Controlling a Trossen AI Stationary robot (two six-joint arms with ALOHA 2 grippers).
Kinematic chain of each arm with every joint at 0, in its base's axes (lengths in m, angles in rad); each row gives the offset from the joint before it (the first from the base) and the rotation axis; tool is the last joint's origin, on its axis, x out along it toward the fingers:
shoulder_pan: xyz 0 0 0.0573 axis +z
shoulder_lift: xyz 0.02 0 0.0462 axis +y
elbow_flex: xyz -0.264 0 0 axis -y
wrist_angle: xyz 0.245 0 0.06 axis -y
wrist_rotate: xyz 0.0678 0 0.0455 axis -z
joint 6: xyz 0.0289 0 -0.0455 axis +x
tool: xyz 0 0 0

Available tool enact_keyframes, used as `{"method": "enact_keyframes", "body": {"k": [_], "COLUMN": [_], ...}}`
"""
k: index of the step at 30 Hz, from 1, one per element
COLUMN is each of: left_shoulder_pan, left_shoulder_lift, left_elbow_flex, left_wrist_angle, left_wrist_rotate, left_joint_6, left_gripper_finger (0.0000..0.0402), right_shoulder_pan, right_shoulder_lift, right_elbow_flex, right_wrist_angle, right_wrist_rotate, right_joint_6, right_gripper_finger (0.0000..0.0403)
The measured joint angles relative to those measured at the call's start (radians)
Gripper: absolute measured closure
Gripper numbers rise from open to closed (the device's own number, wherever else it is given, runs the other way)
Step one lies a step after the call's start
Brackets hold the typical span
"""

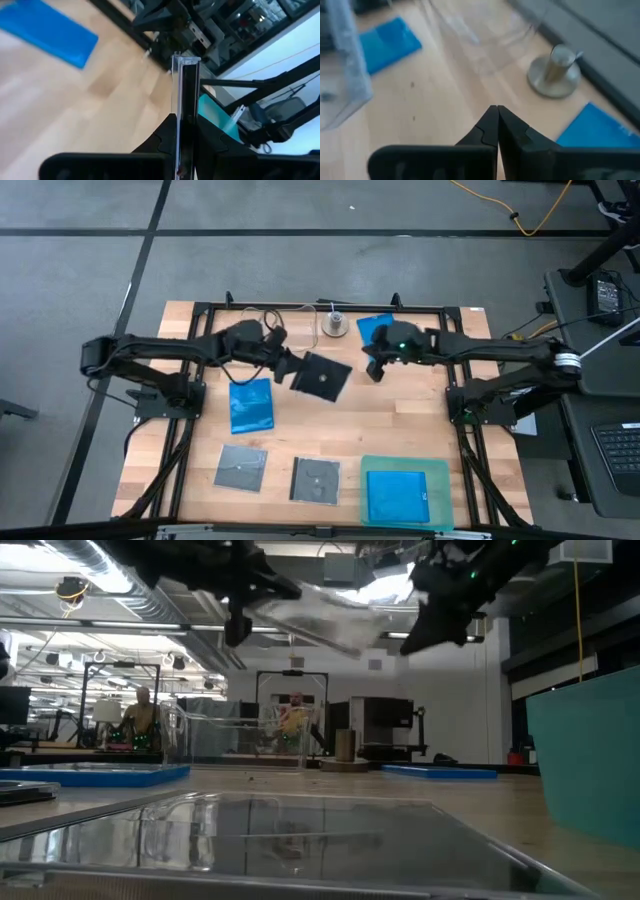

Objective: Pick & place jewel cases by type
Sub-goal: Put the top black cd case into the transparent bin

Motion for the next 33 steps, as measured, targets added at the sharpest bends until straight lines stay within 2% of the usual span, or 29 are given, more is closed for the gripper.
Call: {"method": "enact_keyframes", "body": {"k": [9,19,28,33], "left_shoulder_pan": [0.053,0.137,0.205,0.208], "left_shoulder_lift": [-0.16,-0.317,-0.425,-0.467], "left_elbow_flex": [0.0,0.0,0.0,0.0], "left_wrist_angle": [-0.068,-0.101,-0.119,-0.119], "left_wrist_rotate": [-0.007,-0.007,-0.007,-0.001], "left_joint_6": [0.134,0.306,0.509,0.614], "left_gripper_finger": [0.0377,0.0377,0.0377,0.0377], "right_shoulder_pan": [0.0,0.0,0.001,0.001], "right_shoulder_lift": [-0.113,-0.242,-0.359,-0.387], "right_elbow_flex": [0.001,0.001,0.002,0.002], "right_wrist_angle": [0.051,0.05,0.063,0.062], "right_wrist_rotate": [0.006,0.129,0.131,0.117], "right_joint_6": [-0.124,-0.127,-0.125,-0.14], "right_gripper_finger": [0.0394,0.0389,0.0398,0.0383]}}
